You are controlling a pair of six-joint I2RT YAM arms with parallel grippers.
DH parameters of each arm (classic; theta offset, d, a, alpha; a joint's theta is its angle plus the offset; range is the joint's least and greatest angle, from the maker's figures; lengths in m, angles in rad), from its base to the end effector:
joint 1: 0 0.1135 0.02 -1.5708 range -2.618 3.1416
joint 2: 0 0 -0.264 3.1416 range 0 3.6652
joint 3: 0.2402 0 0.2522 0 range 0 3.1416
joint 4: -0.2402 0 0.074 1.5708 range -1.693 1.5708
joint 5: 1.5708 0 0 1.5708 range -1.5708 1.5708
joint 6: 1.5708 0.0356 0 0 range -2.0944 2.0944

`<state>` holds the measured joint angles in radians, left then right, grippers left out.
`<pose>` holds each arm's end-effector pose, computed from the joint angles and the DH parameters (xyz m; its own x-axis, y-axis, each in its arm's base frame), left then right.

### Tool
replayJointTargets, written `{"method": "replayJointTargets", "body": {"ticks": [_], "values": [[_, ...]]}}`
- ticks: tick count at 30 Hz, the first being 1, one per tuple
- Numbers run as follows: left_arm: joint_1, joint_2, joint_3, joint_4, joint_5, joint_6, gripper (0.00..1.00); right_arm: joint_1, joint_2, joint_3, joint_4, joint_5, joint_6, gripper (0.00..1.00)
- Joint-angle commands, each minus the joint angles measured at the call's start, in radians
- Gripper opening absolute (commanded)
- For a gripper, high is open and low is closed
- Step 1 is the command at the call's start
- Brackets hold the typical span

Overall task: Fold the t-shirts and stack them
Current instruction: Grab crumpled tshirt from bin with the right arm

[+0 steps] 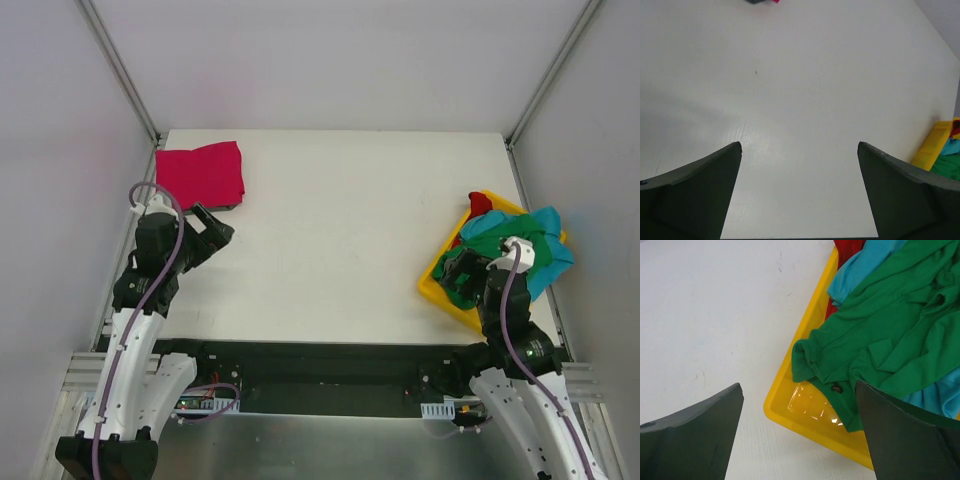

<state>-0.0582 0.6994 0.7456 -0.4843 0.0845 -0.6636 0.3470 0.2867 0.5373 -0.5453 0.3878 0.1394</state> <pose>0.1586 -0.0123 0.3083 -0.4163 -0.5905 -0.6913 -0.1551 0.7953 -0.5860 0.0907 0.0185 0.2760 -0.2670 0.0403 -0.9629 0.0632 0.9977 0.0242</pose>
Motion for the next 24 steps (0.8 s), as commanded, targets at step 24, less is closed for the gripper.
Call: {"method": "replayJointTargets", "body": {"ticks": [24], "values": [[-0.002, 0.038, 0.158, -0.028, -0.128, 0.001, 0.99, -0.402, 0.641, 0.216, -0.035, -0.116, -0.035, 0.96]]}}
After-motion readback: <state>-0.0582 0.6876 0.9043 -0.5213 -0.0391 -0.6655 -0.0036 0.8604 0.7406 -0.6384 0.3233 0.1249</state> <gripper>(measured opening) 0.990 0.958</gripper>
